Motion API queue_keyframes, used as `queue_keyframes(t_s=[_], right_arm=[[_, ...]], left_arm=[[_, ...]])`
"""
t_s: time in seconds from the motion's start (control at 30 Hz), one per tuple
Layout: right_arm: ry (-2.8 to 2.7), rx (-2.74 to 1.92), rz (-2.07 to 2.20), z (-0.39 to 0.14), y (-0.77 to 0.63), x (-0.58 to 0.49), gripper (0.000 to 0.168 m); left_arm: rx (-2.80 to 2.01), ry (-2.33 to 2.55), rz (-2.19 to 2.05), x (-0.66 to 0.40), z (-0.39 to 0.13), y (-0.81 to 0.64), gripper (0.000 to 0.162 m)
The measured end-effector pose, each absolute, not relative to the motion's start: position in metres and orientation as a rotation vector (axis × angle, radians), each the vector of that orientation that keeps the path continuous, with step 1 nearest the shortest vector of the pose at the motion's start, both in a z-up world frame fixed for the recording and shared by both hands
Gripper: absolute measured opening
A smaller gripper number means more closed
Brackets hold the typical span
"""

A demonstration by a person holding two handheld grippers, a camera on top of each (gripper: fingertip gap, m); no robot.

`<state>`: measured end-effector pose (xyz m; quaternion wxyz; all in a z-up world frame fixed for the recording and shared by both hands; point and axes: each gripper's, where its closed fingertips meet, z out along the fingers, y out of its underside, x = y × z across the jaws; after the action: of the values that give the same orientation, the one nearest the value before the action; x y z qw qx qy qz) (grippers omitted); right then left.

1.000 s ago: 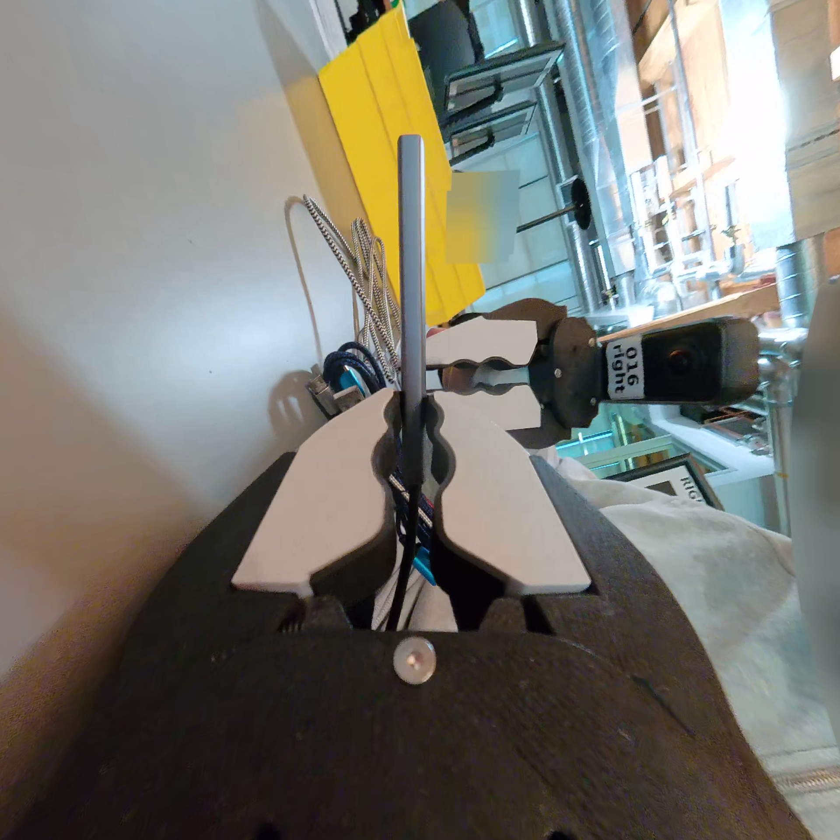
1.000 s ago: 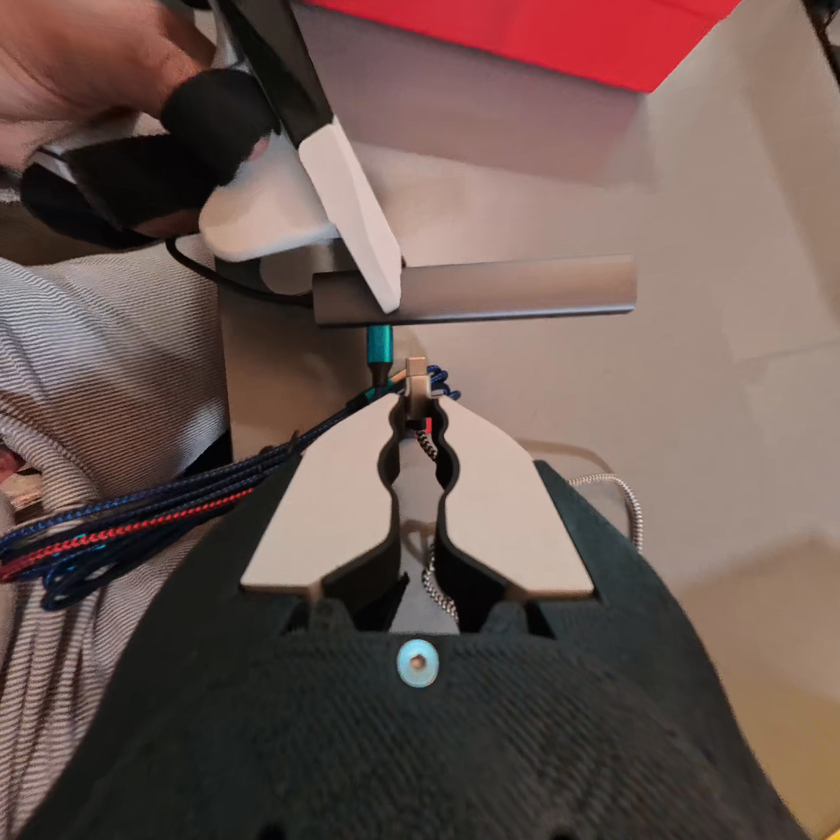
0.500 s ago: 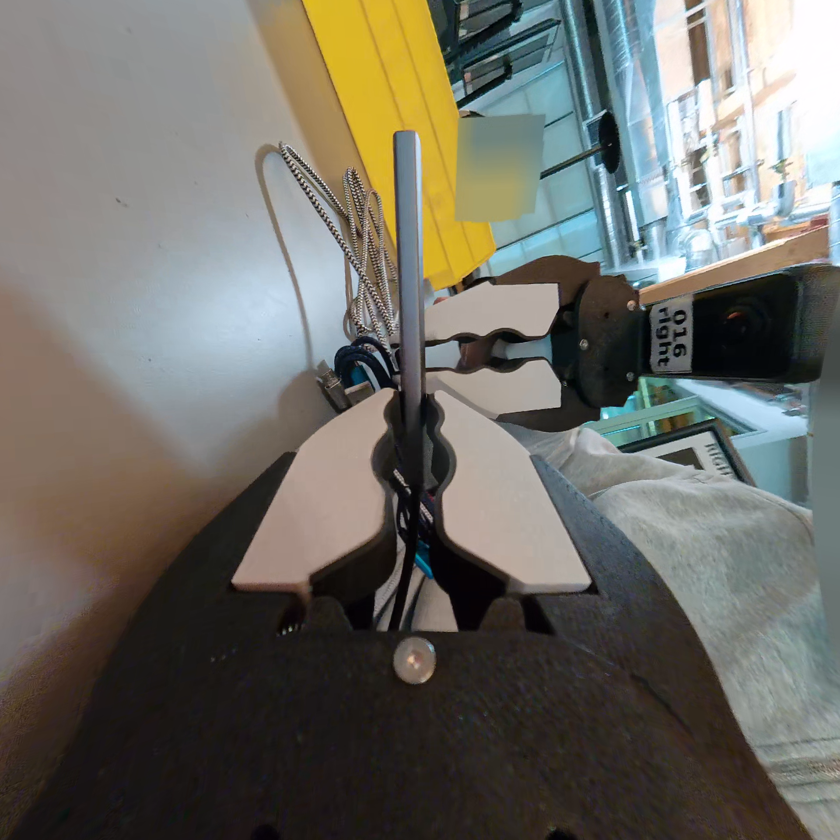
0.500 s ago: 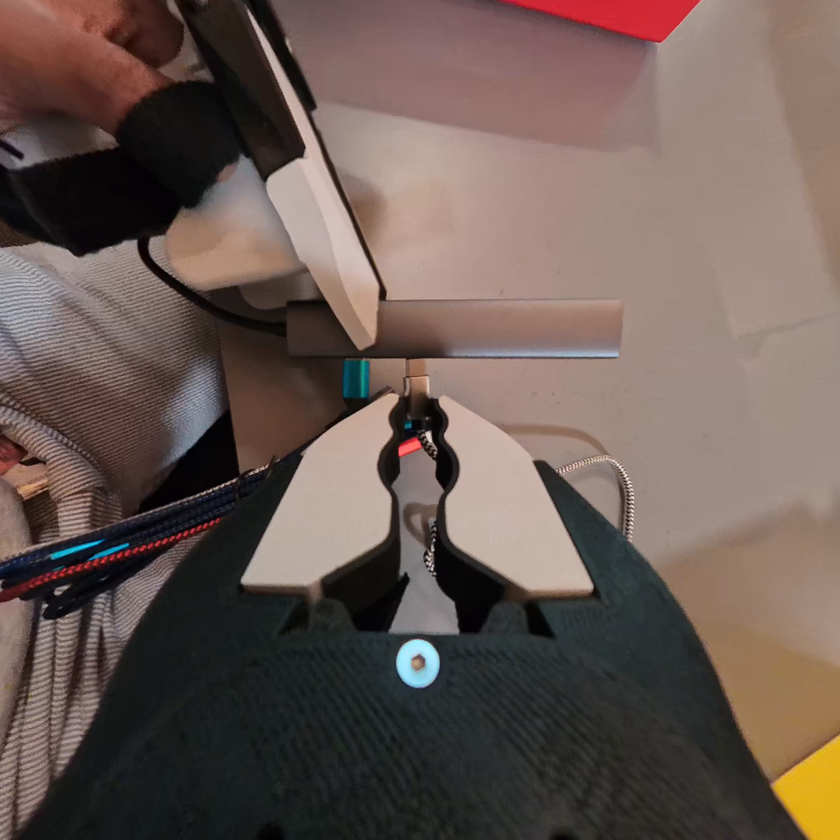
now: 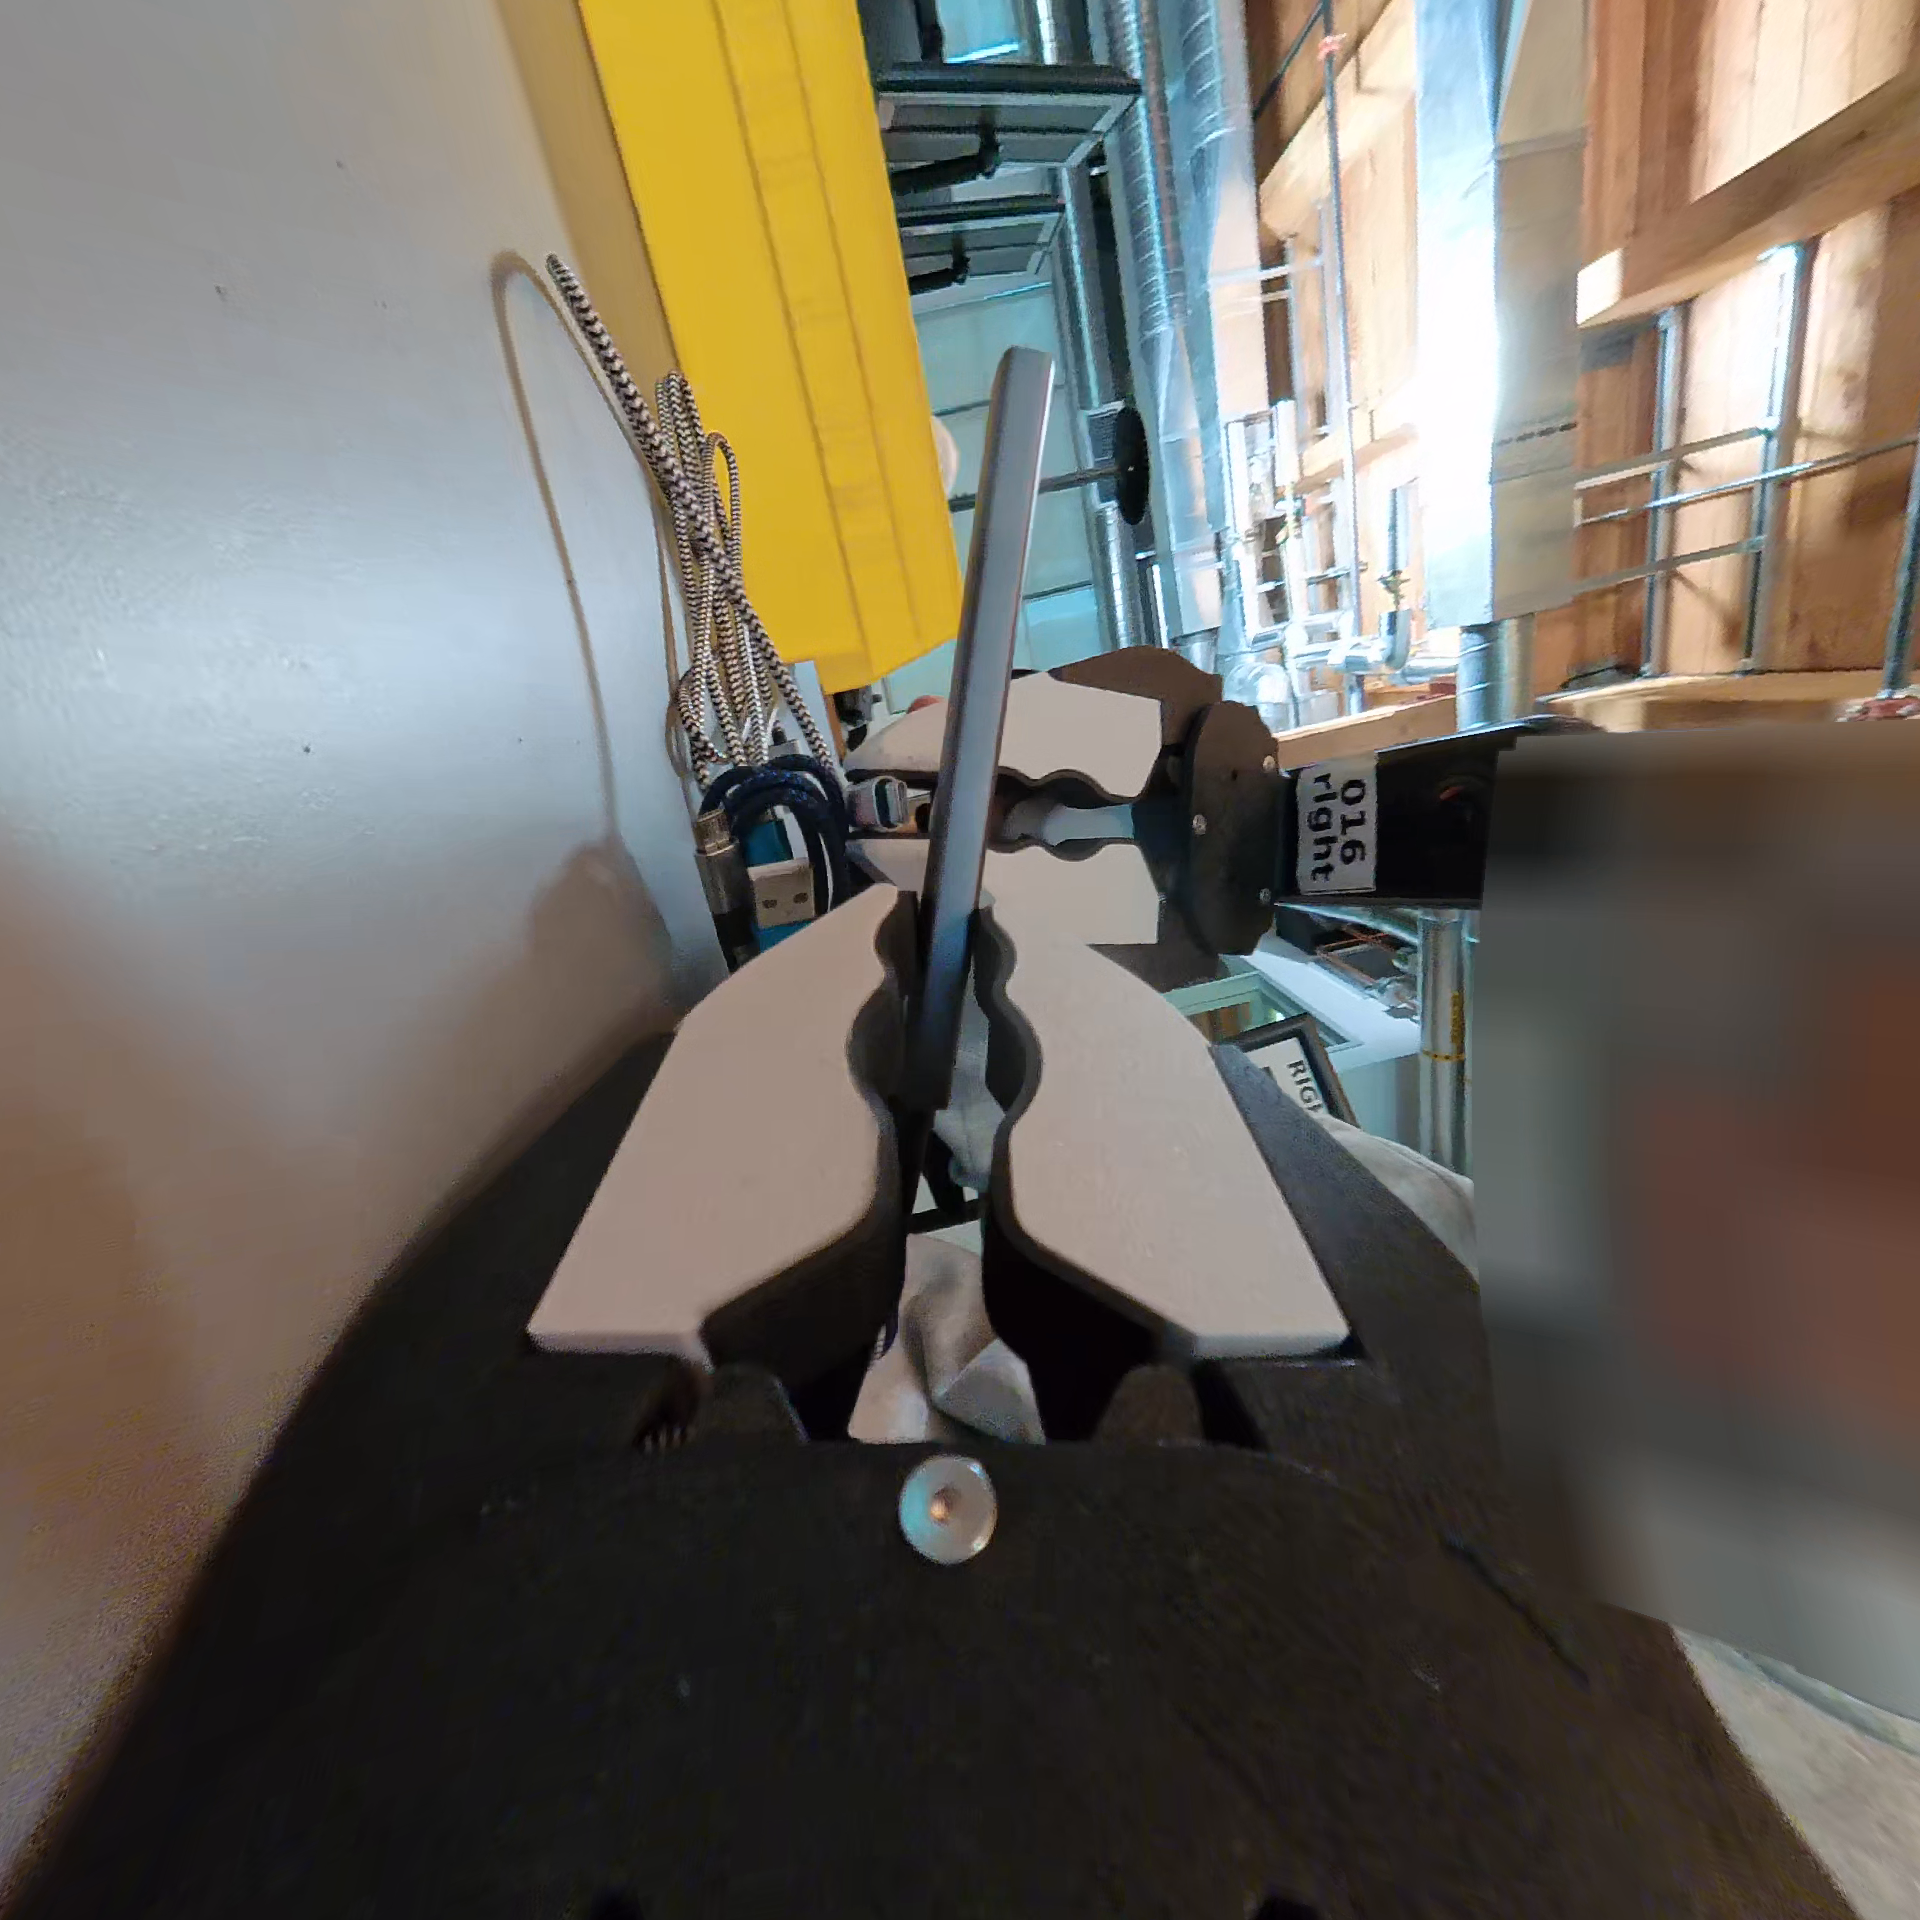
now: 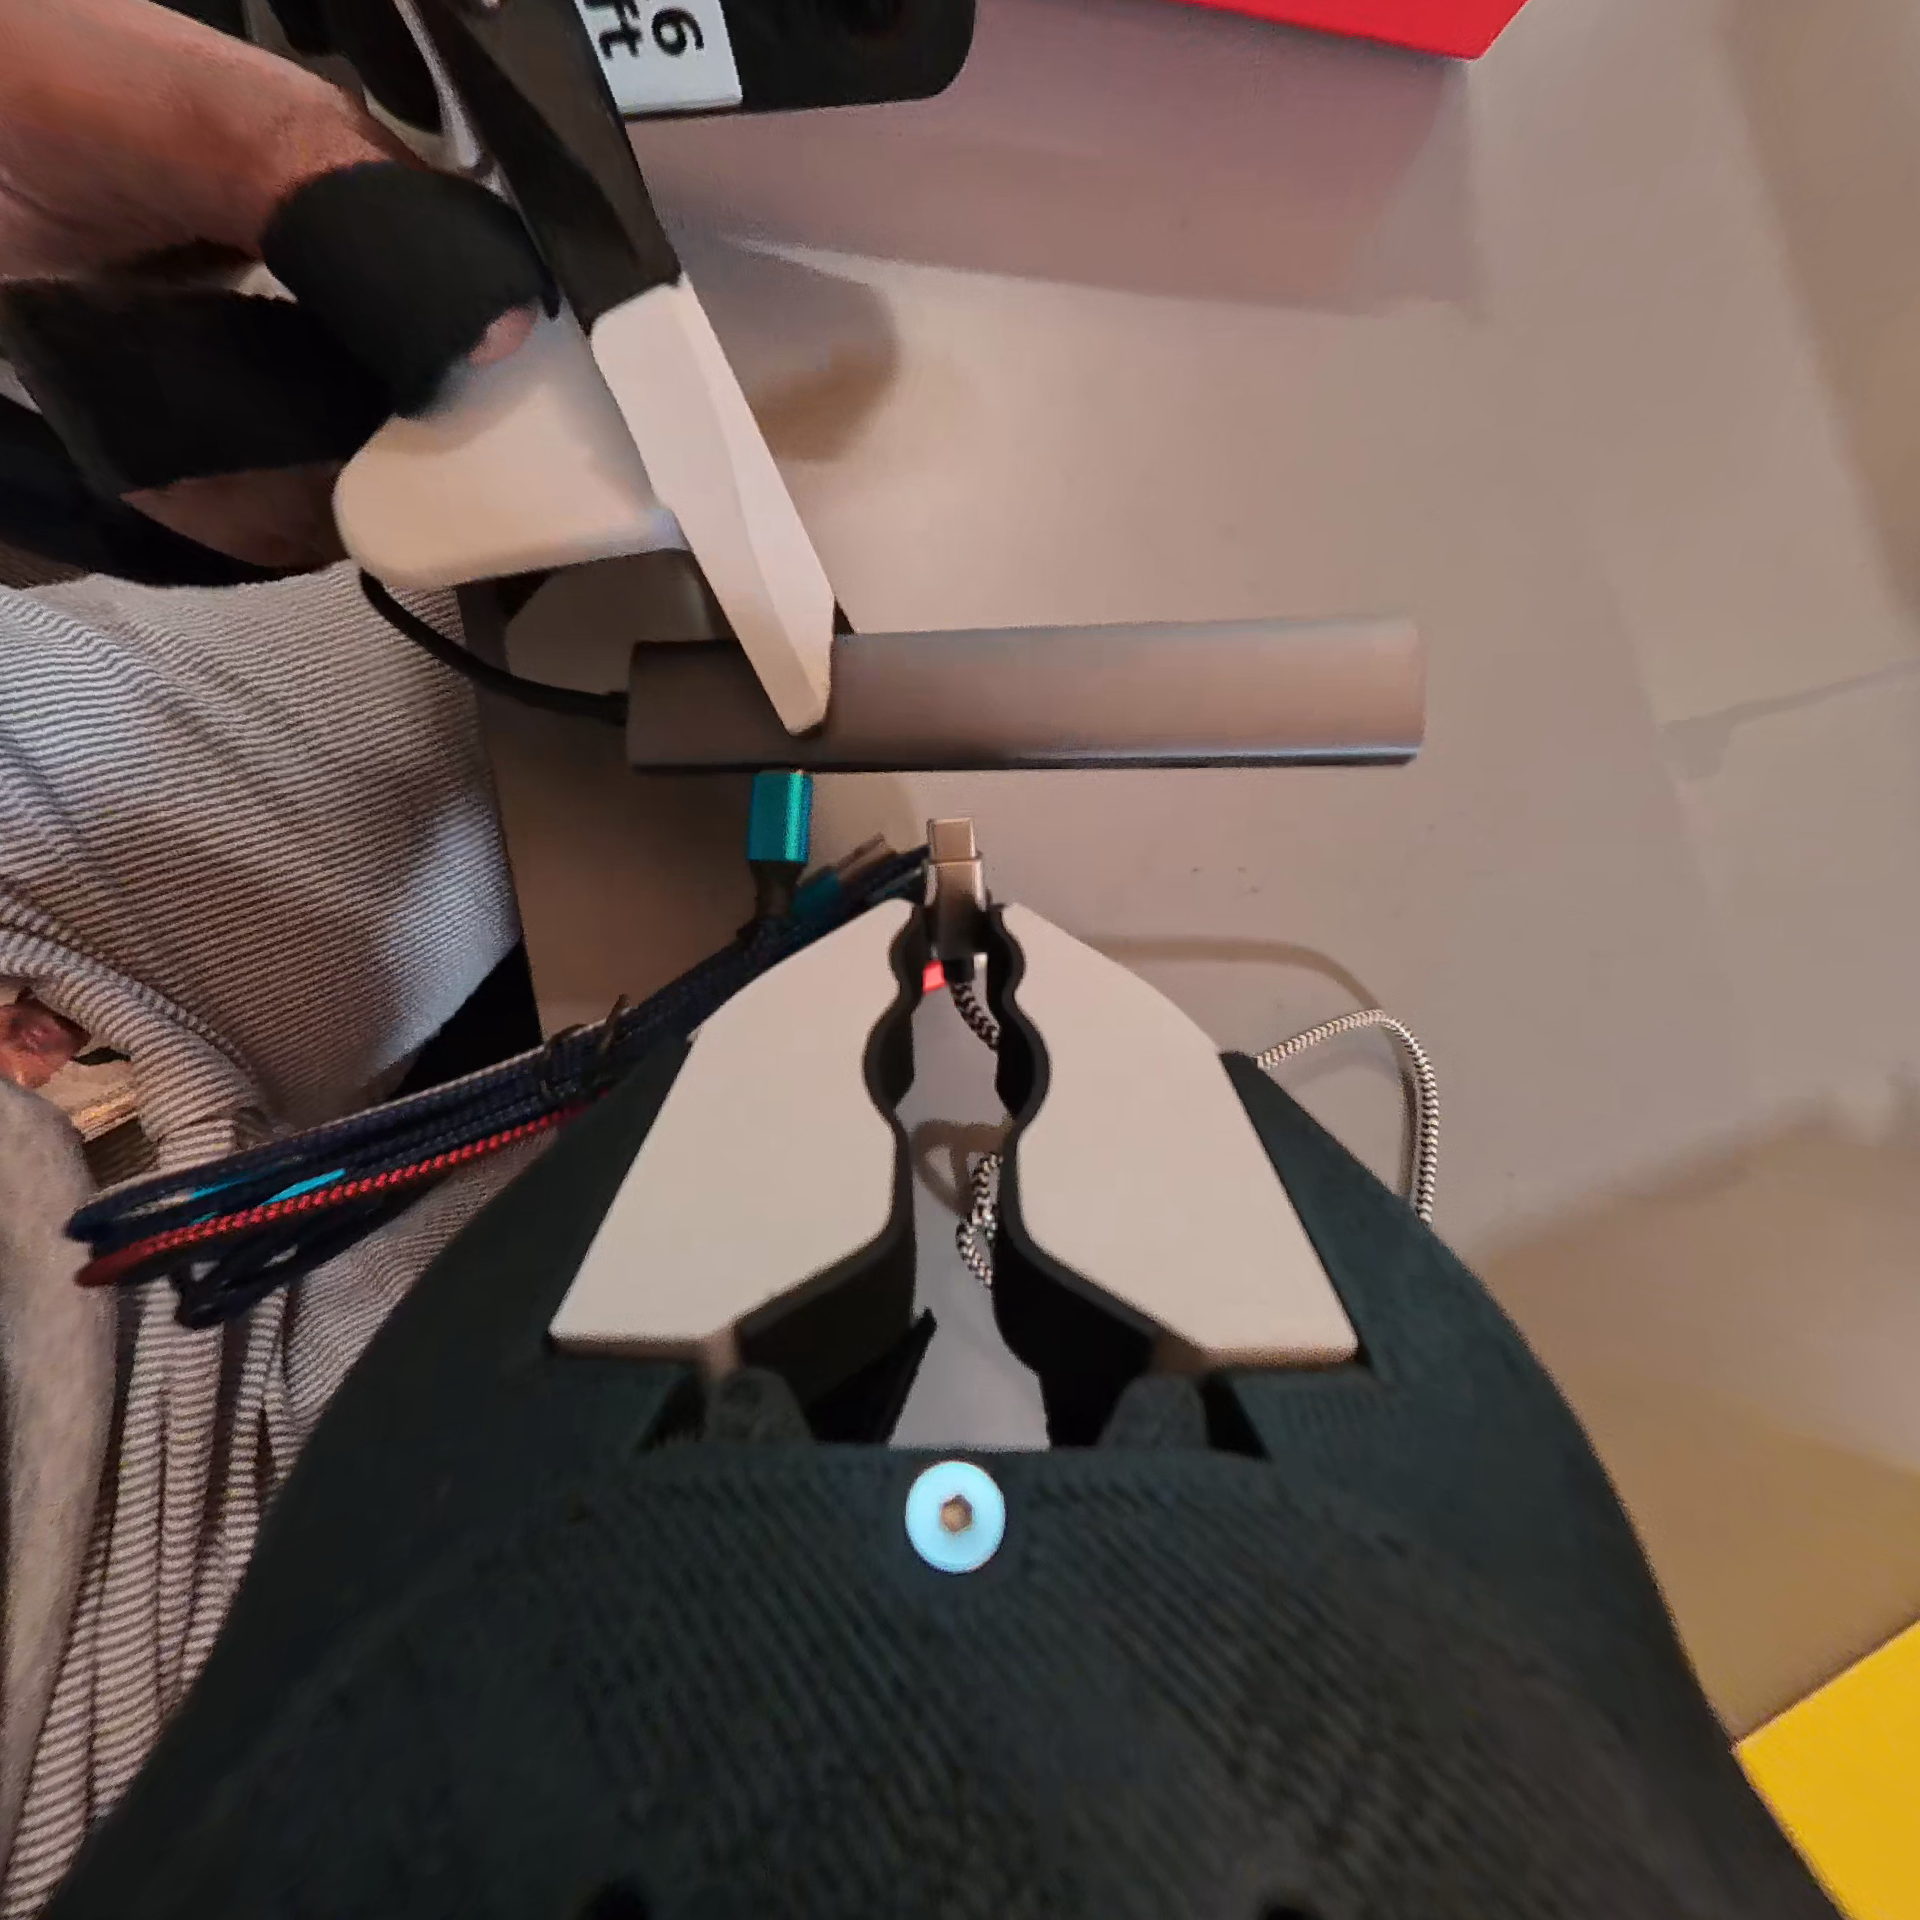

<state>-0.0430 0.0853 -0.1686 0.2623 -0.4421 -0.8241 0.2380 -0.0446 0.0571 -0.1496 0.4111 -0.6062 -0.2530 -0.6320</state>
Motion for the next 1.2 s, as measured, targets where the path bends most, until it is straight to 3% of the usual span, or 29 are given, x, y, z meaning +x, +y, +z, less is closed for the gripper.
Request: queue_keyframes(t_s=[0.93, 1.2], right_arm=[[-2.236, -1.087, 0.559, -0.170, 0.080, -0.044, 0.011], [-2.250, -1.102, 0.503, -0.179, 0.082, -0.044, 0.011]], left_arm=[[-1.605, -0.657, -1.505, -0.041, -0.157, 0.059, 0.010], [-1.827, -0.572, -1.211, -0.039, -0.168, 0.060, 0.011]])
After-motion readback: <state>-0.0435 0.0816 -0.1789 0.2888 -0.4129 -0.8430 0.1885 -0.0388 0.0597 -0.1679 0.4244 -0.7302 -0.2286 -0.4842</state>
